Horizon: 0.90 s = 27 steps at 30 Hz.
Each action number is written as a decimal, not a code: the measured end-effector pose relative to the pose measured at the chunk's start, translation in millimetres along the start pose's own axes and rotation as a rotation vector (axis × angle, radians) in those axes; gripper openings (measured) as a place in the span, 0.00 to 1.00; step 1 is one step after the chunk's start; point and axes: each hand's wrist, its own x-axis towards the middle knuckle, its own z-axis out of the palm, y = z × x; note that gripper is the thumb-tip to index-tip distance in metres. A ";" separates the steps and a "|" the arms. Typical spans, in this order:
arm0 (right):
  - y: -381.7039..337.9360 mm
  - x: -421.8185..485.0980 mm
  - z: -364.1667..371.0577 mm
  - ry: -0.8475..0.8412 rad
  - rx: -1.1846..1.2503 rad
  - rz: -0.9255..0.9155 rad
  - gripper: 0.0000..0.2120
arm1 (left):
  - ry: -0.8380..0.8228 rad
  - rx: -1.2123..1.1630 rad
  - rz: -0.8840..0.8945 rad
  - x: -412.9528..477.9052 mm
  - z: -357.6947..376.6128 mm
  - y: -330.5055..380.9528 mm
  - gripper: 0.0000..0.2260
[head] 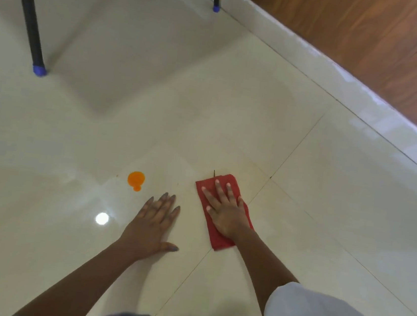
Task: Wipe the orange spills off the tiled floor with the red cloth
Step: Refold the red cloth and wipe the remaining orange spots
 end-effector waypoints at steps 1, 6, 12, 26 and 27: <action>0.1 -6.9 2.4 -0.009 -0.022 0.010 0.24 | -0.009 -0.004 0.006 -0.4 0.3 -0.7 0.41; -0.9 -16.0 9.7 0.056 -0.104 0.080 0.33 | -0.038 0.003 0.058 11.6 -1.5 -0.9 0.40; -7.3 15.6 21.8 0.216 -0.076 0.065 0.28 | 0.043 -0.025 0.052 39.9 4.7 -11.4 0.43; 36.3 21.2 30.7 0.391 -0.032 0.181 0.25 | 0.124 -0.026 0.083 48.1 0.1 -12.4 0.51; 46.9 24.2 25.8 0.400 -0.022 0.239 0.25 | 0.117 -0.022 0.085 52.3 -2.3 -13.9 0.52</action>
